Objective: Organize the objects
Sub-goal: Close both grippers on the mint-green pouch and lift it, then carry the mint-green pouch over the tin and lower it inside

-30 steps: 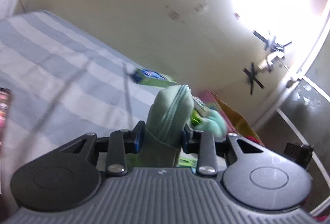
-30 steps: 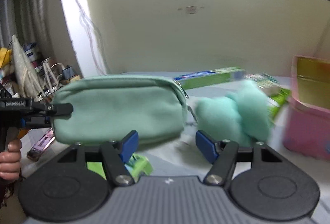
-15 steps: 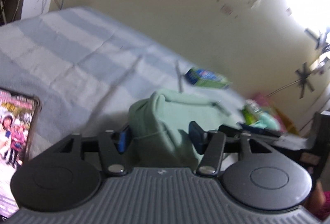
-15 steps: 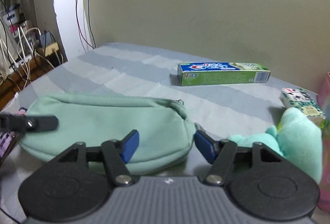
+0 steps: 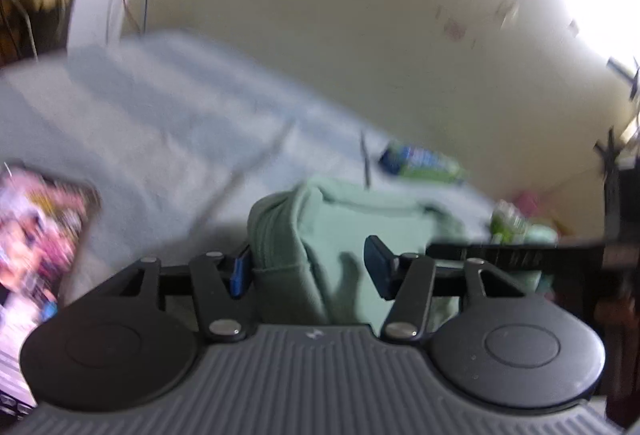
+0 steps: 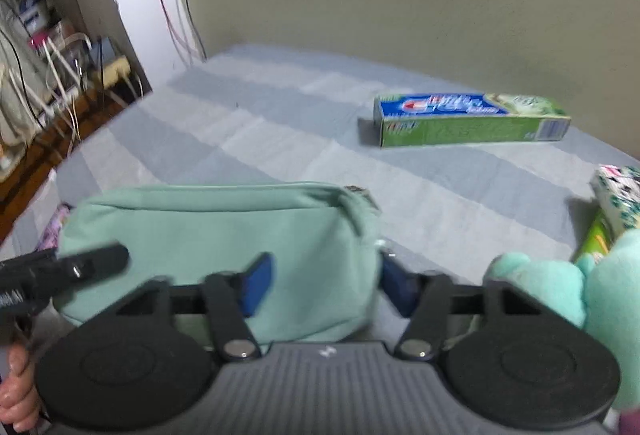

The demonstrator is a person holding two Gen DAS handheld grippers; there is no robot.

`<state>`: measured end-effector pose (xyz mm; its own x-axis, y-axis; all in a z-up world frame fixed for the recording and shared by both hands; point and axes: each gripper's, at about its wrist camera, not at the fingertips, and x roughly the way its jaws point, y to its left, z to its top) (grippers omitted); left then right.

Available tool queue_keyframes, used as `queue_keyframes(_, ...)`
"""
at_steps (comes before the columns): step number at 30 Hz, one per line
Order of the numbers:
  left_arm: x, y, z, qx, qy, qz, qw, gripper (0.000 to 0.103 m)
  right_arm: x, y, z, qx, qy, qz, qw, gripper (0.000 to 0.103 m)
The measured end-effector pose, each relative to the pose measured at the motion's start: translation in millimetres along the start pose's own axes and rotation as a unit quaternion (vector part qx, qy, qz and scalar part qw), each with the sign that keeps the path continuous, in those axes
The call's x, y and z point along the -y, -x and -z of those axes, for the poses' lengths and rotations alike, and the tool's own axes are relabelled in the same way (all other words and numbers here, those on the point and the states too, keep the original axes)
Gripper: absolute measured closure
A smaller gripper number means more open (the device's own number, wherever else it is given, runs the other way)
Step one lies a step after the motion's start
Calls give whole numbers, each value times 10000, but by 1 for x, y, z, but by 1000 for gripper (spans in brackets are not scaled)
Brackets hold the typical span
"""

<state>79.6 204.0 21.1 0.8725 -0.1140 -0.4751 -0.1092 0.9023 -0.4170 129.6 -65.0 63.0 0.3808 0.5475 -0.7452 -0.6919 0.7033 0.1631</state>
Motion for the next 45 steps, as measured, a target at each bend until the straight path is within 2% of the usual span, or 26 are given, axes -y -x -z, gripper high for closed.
queue_keyframes(2, 7, 18, -16, 367, -12, 315, 9988, 46, -1, 23, 2, 443, -78, -34, 9990, 58)
queue_keyframes(4, 19, 38, -29, 682, -36, 715, 9951, 46, -4, 58, 4, 1160, -68, 103, 9932, 58)
queue_keyframes(6, 40, 49, -34, 877, -293, 904, 9916, 46, -4, 90, 10, 1817, -25, 325, 9828, 58)
queue_keyframes(9, 75, 46, -30, 920, -681, 1005, 9883, 45, 6, 120, 25, 2314, -48, 769, 9698, 58)
queue_keyframes(14, 134, 9, -21, 369, -819, 1285, 9876, 46, 68, 136, 51, 2148, -608, 1105, 9685, 58)
queue_keyframes(16, 167, -7, -18, 230, -1011, 1460, 9838, 46, 99, 148, 58, 2136, -915, 1215, 9650, 58)
queue_keyframes(19, 223, -28, -12, 178, -1412, 1707, 9750, 45, 140, 175, 66, 2308, -1149, 1568, 9534, 58)
queue_keyframes(22, 274, -59, 1, -62, -1659, 1934, 9670, 45, 181, 195, 76, 2390, -1414, 1959, 9405, 58)
queue_keyframes(26, 314, -87, 27, -419, -1933, 2059, 9584, 45, 228, 207, 95, 2323, -1741, 2323, 9283, 58)
queue_keyframes(28, 327, -97, 36, -509, -1983, 2022, 9577, 45, 247, 208, 103, 2288, -1796, 2414, 9258, 58)
queue_keyframes(31, 344, -111, 43, -659, -1952, 1982, 9583, 45, 258, 202, 112, 2254, -1873, 2517, 9224, 58)
queue_keyframes(36, 353, -114, 44, -651, -2082, 1856, 9581, 45, 261, 202, 112, 2347, -2017, 2444, 9190, 58)
queue_keyframes(45, 346, -89, 40, -506, -2164, 1701, 9600, 44, 218, 218, 111, 2573, -1746, 2592, 9144, 58)
